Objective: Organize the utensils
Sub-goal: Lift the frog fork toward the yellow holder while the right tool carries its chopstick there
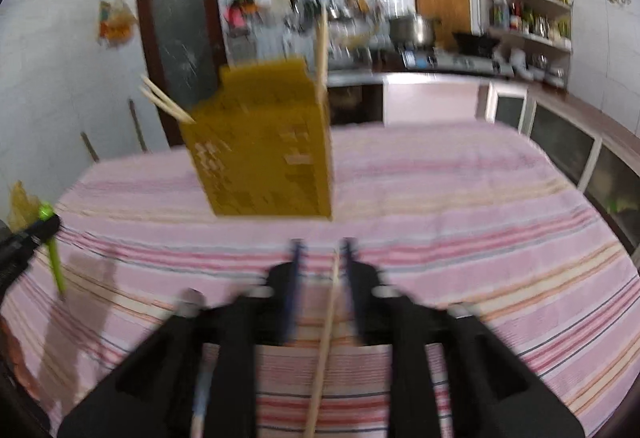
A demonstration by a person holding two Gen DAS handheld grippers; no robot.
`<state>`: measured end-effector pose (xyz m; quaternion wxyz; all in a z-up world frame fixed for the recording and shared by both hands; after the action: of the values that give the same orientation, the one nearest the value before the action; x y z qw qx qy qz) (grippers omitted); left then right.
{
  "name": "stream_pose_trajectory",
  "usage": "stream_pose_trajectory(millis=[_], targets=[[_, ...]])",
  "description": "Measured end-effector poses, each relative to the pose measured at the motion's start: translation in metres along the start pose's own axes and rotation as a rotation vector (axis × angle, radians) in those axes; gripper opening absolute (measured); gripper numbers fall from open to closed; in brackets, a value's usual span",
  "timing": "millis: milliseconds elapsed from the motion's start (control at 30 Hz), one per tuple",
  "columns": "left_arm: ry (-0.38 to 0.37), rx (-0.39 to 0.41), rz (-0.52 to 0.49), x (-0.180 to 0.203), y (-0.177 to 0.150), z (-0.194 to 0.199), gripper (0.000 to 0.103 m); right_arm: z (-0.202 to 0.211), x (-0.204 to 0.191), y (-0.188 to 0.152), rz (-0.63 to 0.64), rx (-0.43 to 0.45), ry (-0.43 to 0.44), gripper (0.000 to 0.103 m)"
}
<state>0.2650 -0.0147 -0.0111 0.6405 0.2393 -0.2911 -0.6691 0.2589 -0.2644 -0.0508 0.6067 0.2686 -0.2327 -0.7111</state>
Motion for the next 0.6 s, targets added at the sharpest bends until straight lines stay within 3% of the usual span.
stream_pose_trajectory(millis=[133, 200, 267, 467, 600], targets=[[0.004, -0.036, -0.015, 0.003, 0.004, -0.021, 0.018, -0.034, 0.002, -0.003, 0.007, -0.100, -0.032, 0.047], [0.005, -0.054, -0.024, 0.006, 0.004, -0.032, 0.018, -0.048, 0.002, -0.004, 0.008, -0.149, -0.039, 0.035], [0.002, -0.069, -0.026, 0.007, 0.003, -0.039, 0.018, -0.060, 0.002, -0.005, 0.004, -0.191, -0.044, 0.030], [0.006, -0.099, -0.025, 0.008, 0.002, -0.058, 0.018, -0.074, -0.005, -0.010, 0.027, -0.237, -0.066, 0.023], [-0.001, -0.116, -0.019, 0.010, 0.001, -0.067, 0.018, -0.077, -0.008, -0.009, 0.035, -0.253, -0.080, 0.008]])
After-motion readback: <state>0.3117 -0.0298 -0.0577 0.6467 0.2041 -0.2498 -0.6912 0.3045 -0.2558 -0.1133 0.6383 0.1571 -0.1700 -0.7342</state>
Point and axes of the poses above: each gripper's, at about its wrist camera, not at the fingertips, and z roughly against the way its jaws point, x to its right, y to its top, the point moved 8 cm from there along -z, roughly the way its jaws point, and after that the axes turned 12 degrees about -x, right-handed, at the moved point
